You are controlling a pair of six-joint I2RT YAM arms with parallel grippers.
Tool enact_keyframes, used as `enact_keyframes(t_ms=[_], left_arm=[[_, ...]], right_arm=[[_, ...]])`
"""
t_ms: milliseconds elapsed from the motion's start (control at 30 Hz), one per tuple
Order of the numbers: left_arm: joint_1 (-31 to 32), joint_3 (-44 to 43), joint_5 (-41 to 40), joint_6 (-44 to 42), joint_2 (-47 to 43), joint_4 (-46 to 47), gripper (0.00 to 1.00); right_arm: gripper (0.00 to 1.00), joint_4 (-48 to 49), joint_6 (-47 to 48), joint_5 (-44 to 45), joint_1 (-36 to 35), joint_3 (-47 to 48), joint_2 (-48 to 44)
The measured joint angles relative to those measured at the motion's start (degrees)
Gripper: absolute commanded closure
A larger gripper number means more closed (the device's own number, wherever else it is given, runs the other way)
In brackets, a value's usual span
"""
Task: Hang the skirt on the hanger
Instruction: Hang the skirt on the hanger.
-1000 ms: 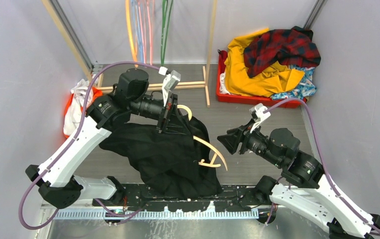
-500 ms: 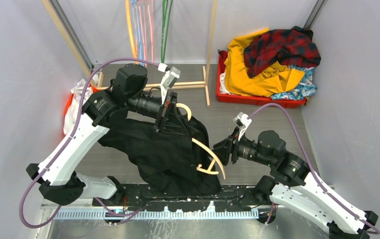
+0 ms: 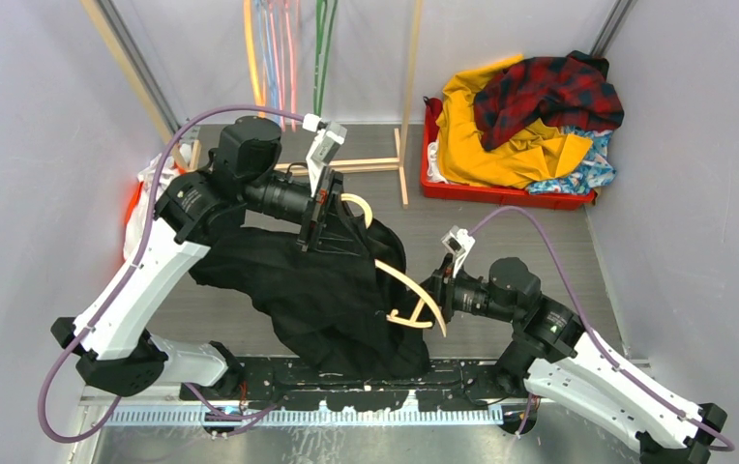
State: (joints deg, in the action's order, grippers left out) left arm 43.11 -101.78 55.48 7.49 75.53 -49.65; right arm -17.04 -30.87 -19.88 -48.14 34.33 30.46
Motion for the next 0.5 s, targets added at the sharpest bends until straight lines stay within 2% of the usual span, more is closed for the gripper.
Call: enact_keyframes(t_ms=[133, 500], left_arm=[[0.0, -0.11, 0.04, 0.0, 0.0, 0.09, 1.0], [0.0, -1.44, 0.52, 0.46, 0.07, 0.13, 1.0]], right_arm=[[0.35, 0.85, -1.25, -0.39, 0.0, -1.22, -1.31], [0.32, 3.41, -3.32, -1.03, 0.0, -4.81, -6.71]])
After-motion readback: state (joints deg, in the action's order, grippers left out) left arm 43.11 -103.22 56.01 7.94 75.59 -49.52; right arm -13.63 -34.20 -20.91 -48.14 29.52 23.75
